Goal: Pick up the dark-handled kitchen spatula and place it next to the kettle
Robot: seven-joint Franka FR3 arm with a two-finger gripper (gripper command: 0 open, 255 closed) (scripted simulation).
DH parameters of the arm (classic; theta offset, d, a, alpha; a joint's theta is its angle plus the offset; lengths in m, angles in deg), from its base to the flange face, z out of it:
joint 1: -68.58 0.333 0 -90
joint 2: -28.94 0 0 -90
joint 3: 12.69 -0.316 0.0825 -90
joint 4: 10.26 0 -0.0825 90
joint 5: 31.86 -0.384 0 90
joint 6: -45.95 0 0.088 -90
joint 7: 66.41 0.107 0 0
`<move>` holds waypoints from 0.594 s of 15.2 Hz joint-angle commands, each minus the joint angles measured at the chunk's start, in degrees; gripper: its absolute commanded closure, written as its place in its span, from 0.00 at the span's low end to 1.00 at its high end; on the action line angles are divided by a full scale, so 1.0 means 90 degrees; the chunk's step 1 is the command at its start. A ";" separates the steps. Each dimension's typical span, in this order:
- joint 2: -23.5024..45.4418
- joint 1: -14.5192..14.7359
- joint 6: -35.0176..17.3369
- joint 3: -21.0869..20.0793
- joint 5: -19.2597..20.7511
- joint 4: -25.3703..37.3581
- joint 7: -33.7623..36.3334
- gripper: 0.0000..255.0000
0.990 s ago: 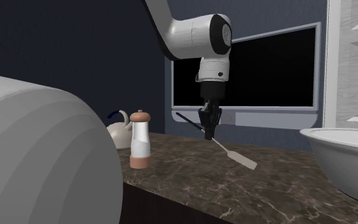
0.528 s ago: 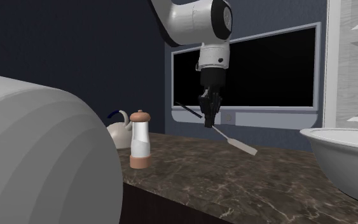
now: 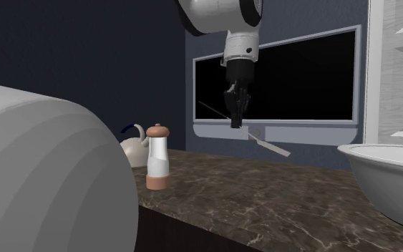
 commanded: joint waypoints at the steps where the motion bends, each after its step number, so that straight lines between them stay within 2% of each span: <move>1: -0.0014 0.0007 0.0176 -0.0013 0.0005 0.0162 0.0022 1.00; 9: -0.0016 0.0023 0.0860 -0.0036 0.0002 0.0845 0.0054 1.00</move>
